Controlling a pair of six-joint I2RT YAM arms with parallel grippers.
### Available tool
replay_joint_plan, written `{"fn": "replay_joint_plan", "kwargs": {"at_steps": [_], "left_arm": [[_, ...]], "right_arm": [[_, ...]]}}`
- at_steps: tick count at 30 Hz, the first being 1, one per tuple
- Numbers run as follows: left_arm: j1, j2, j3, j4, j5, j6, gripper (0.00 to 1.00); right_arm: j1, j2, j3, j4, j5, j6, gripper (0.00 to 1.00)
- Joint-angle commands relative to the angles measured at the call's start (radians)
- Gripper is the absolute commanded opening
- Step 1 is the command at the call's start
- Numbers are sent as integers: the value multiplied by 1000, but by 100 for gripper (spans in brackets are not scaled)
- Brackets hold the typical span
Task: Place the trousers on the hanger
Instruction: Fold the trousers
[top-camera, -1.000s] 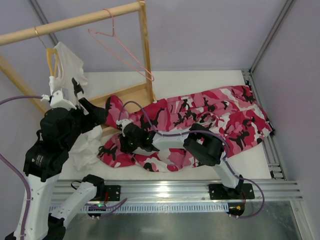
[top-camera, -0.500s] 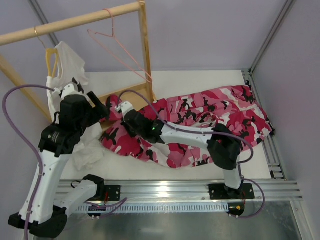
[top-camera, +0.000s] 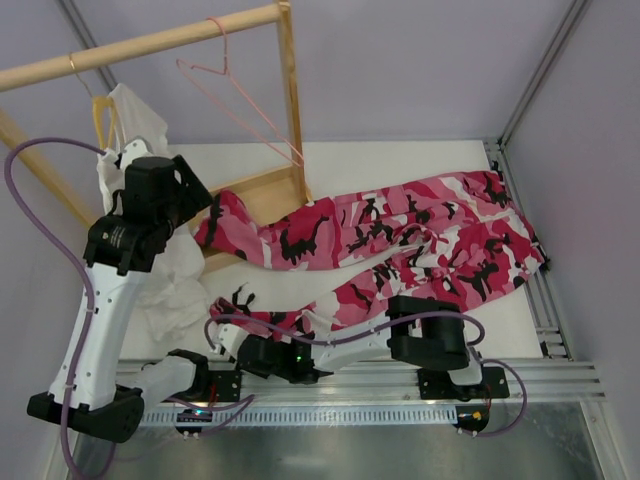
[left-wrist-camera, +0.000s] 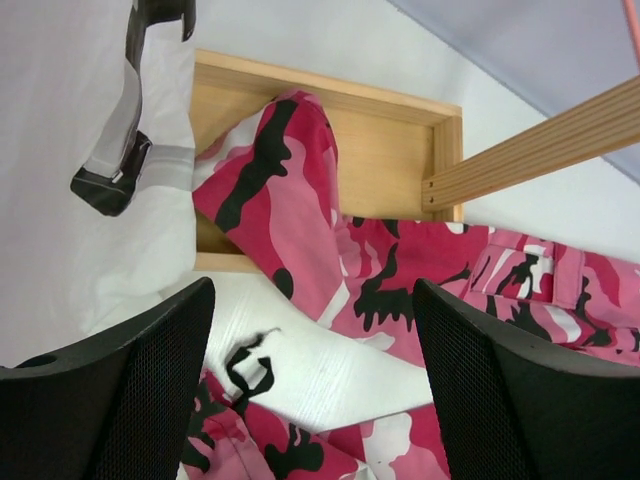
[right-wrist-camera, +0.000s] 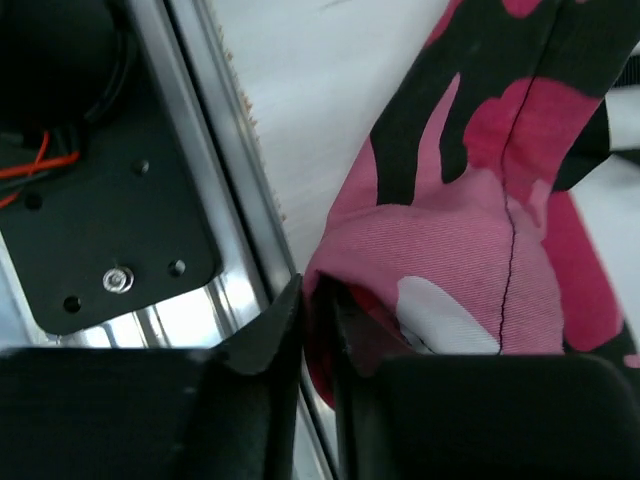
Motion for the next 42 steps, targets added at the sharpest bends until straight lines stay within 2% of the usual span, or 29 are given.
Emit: {"fn": "replay_joint_plan", "kwargs": {"at_steps": [1, 2, 4, 6, 9, 15, 16, 18, 19, 21, 22, 26, 28, 32, 39, 42], "left_arm": [[5, 20, -23, -11, -37, 38, 80], [5, 17, -46, -5, -32, 38, 80], [5, 3, -121, 7, -3, 42, 79], [5, -3, -196, 32, 58, 53, 79], [5, -9, -264, 39, 110, 57, 78], [1, -52, -434, 62, 129, 57, 77], [1, -55, -466, 64, 138, 56, 76], [1, -49, -492, 69, 144, 53, 75], [-1, -42, -503, 66, 143, 53, 75], [-1, -39, -534, 64, 140, 50, 75], [1, -39, -542, 72, 144, 44, 75], [1, -34, -614, 122, 211, 7, 74], [1, -23, -637, 142, 225, -7, 73], [-5, 9, -672, 171, 235, -24, 72], [-7, 87, -724, 231, 259, -65, 69], [-7, 106, -749, 259, 270, -77, 68]], "right_arm": [[1, -42, 16, 45, 40, 1, 22], [1, -60, -3, 51, 42, 11, 31], [1, -141, -53, 60, 36, 24, 39], [1, -216, -67, 34, 25, 38, 47], [-1, -313, -126, 27, 22, 118, 52], [-5, -416, -163, -107, 233, 386, 53], [-14, -425, -149, -204, 331, 434, 53], [-42, -422, -66, -358, 405, 669, 53], [-92, -407, -33, -548, 420, 777, 53], [-145, -392, 52, -708, 411, 996, 53], [-186, -376, 75, -846, 413, 1061, 52], [-279, -373, 123, -1029, 414, 1288, 50], [-324, -369, 123, -1064, 388, 1369, 50], [-427, -298, 147, -1093, 329, 1428, 50], [-488, -137, 262, -1237, 309, 1526, 49], [-510, -102, 275, -1244, 270, 1542, 49]]}}
